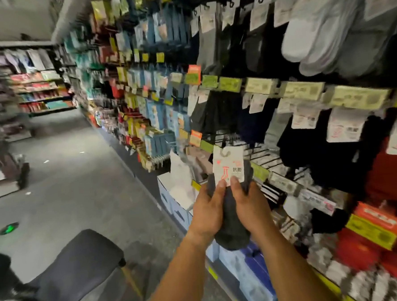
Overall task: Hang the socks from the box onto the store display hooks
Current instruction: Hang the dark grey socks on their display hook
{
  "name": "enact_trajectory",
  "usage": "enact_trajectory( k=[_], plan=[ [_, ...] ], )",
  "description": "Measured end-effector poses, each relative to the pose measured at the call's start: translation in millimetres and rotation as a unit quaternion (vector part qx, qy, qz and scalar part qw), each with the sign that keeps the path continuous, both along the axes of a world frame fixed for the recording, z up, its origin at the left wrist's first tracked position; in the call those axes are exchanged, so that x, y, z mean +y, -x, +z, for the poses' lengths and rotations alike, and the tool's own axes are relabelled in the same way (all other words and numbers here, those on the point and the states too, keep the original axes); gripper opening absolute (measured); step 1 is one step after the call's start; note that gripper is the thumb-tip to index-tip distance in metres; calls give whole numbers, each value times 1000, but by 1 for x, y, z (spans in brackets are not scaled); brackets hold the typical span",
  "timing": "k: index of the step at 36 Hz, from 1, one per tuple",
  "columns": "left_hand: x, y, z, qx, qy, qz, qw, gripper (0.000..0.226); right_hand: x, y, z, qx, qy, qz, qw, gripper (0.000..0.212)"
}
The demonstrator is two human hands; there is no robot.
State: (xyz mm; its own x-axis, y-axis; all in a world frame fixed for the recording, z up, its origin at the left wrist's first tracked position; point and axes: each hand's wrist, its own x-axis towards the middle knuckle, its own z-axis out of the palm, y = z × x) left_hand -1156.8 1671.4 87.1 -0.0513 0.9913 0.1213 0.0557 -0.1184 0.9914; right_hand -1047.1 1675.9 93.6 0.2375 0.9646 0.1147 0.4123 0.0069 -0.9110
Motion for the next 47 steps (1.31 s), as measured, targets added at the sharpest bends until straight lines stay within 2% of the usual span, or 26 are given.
enact_trajectory(
  k=[3, 7, 10, 16, 19, 22, 25, 30, 31, 33, 35, 36, 41, 43, 45, 47],
  plan=[
    [55, 23, 3, 14, 22, -2, 1000, 32, 55, 22, -1, 35, 5, -3, 999, 54],
    [125, 49, 17, 18, 28, 7, 999, 48, 123, 47, 12, 51, -14, -5, 999, 51],
    [174, 62, 23, 10, 19, -1, 1000, 41, 169, 62, 22, 45, -24, -15, 999, 46],
    [249, 76, 26, -11, -20, -58, 998, 33, 238, 74, 22, 24, -30, -59, 998, 56],
    [292, 83, 19, 3, -23, -77, 997, 37, 273, 84, 19, 7, -31, -96, 995, 56],
    [333, 94, 16, -3, -27, -91, 995, 40, 301, 95, 14, -7, -60, -174, 983, 54],
    [373, 109, 14, -26, -44, -115, 992, 35, 326, 113, 7, -35, -100, -269, 957, 53],
    [428, 137, 16, -83, -3, -202, 976, 30, 369, 162, 12, 61, -108, -236, 964, 39],
    [436, 141, 16, -100, 15, -216, 971, 33, 377, 169, 13, 63, -111, -245, 961, 42],
    [453, 152, 20, -129, 46, -252, 958, 56, 392, 179, 15, 65, -109, -281, 951, 51],
    [470, 160, 18, -171, 81, -299, 935, 83, 400, 186, 17, 48, -98, -303, 947, 46],
    [476, 165, 17, -188, 93, -317, 925, 87, 401, 190, 19, 43, -90, -313, 945, 41],
    [497, 172, 13, -189, 85, -308, 929, 56, 407, 205, 21, 45, -128, -364, 921, 26],
    [502, 173, 13, -171, 74, -319, 929, 53, 413, 212, 21, 96, -130, -363, 918, 25],
    [505, 175, 12, -191, 76, -327, 923, 38, 419, 219, 22, 143, -149, -350, 914, 31],
    [509, 180, 14, -215, 78, -338, 913, 33, 425, 223, 23, 154, -155, -345, 913, 28]
  ],
)
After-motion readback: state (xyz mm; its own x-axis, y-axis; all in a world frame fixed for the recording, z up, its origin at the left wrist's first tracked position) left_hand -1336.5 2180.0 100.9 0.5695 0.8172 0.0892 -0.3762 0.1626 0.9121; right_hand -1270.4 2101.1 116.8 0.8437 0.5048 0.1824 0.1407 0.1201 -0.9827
